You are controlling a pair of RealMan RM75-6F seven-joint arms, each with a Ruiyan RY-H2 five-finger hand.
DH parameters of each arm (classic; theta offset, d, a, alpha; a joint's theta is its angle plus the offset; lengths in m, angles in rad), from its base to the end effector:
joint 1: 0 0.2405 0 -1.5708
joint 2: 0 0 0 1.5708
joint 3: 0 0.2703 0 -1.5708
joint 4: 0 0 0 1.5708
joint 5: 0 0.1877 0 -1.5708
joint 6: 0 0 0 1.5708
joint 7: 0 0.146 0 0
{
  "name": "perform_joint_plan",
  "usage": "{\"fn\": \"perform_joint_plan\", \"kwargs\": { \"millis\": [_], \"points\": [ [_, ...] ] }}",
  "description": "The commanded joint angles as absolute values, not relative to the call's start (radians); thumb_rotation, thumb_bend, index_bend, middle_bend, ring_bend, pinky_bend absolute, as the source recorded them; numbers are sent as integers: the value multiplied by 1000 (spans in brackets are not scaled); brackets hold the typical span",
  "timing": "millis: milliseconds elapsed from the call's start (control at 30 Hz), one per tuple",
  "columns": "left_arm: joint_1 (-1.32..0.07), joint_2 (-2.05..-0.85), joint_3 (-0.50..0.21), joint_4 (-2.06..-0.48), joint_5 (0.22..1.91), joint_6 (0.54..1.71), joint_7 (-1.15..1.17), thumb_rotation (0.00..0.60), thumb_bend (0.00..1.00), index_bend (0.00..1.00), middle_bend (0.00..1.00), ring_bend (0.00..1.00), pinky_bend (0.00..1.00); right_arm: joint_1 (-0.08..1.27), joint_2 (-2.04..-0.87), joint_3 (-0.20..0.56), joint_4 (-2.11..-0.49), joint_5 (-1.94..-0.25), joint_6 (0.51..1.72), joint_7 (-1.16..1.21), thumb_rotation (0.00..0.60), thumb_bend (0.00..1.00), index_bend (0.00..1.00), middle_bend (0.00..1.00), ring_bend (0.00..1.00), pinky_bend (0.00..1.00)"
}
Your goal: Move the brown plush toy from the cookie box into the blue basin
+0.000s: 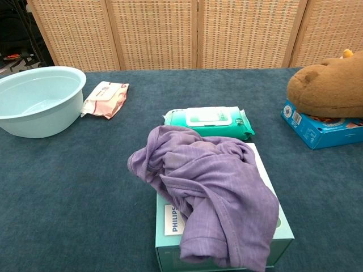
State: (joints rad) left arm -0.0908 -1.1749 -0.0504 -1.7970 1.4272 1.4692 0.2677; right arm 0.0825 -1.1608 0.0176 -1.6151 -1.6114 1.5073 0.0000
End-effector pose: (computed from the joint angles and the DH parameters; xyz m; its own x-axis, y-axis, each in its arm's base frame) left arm -0.2860 0.1804 0.1556 0.4144 0.0472 0.9089 0.9088 0.0311 -0.4160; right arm -0.2984 -0.1742 0.1646 0.3622 -0.0160 0.9320 -0.9262 -0.1181 0.3580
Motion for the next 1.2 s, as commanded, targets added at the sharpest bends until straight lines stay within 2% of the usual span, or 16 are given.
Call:
{"fn": "perform_joint_plan", "kwargs": {
  "millis": [33, 967, 1200],
  "points": [
    [-91, -1176, -51, -1798, 1426, 1470, 271, 600, 0, 0, 0, 0, 0, 83, -1159, 18, -1613, -1607, 1503, 5, 600, 0, 5, 0, 0, 0],
    [-78, -1158, -35, -1825, 1460, 1497, 266, 600, 0, 0, 0, 0, 0, 85, -1160, 18, -1606, -1618, 1509, 24, 600, 0, 0, 0, 0, 0],
    [-81, -1160, -38, -1822, 1449, 1487, 268, 600, 0, 0, 0, 0, 0, 137, -1125, 60, -1669, -1601, 1462, 18, 600, 0, 0, 0, 0, 0]
  ]
}}
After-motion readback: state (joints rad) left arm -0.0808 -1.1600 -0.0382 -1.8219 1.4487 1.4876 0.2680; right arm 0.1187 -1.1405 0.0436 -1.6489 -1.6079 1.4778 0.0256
